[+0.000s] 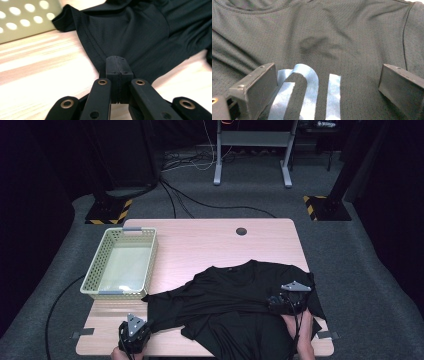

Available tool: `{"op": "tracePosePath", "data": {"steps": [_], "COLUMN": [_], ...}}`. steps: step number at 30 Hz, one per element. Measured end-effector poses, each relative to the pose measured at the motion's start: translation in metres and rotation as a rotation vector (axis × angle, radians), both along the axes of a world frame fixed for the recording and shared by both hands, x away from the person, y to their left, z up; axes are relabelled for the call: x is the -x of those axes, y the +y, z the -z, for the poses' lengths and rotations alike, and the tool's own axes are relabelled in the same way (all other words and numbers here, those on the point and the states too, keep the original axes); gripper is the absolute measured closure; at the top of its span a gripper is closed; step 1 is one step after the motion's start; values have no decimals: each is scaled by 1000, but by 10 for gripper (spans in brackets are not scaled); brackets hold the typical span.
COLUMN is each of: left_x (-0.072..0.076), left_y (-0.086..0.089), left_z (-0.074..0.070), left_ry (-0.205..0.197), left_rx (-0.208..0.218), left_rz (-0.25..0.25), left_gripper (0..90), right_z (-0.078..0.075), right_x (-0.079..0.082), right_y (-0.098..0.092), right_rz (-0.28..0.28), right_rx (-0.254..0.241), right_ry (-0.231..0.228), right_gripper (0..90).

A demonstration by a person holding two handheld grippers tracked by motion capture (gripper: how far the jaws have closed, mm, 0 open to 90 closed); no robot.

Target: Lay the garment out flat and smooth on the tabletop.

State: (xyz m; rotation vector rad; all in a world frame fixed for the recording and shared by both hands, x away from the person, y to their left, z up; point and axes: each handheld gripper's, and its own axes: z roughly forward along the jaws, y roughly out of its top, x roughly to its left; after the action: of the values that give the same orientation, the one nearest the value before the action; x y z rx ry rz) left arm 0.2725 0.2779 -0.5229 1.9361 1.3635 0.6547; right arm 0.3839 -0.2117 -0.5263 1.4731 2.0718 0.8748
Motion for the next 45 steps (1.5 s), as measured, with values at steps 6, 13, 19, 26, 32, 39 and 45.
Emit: {"op": "tracePosePath", "data": {"steps": [6,13,19,26,32,39,45], "left_x": [-25,-86,-105,-122,-150,-123,-97], "left_y": [-27,-59,-62,-53,-47,-51,-98], "left_z": [-18,-10,-3,-12,-10,-23,-21], "left_ry": [-58,-40,-22,-17,34,-5,24], "left_rx": [-11,-109,-153,-159,-156,-23,5], "left_rz": [35,69,75,36,-45,-46,152], "left_gripper": [601,538,837,880,870,427,297], "right_z": [0,0,0,0,0,-2,-28], "right_x": [4,4,6,9,11,8,-1], "right_y": [-2,-3,-6,-10,-12,-15,-21], "right_rz": [2,2,6,13,20,-8,18], "right_rx": [4,-3,-2,0,3,-28,-40], "right_ry": [-4,0,-4,-4,-7,28,-30], "right_gripper": [10,10,10,10,10,0,0]}}
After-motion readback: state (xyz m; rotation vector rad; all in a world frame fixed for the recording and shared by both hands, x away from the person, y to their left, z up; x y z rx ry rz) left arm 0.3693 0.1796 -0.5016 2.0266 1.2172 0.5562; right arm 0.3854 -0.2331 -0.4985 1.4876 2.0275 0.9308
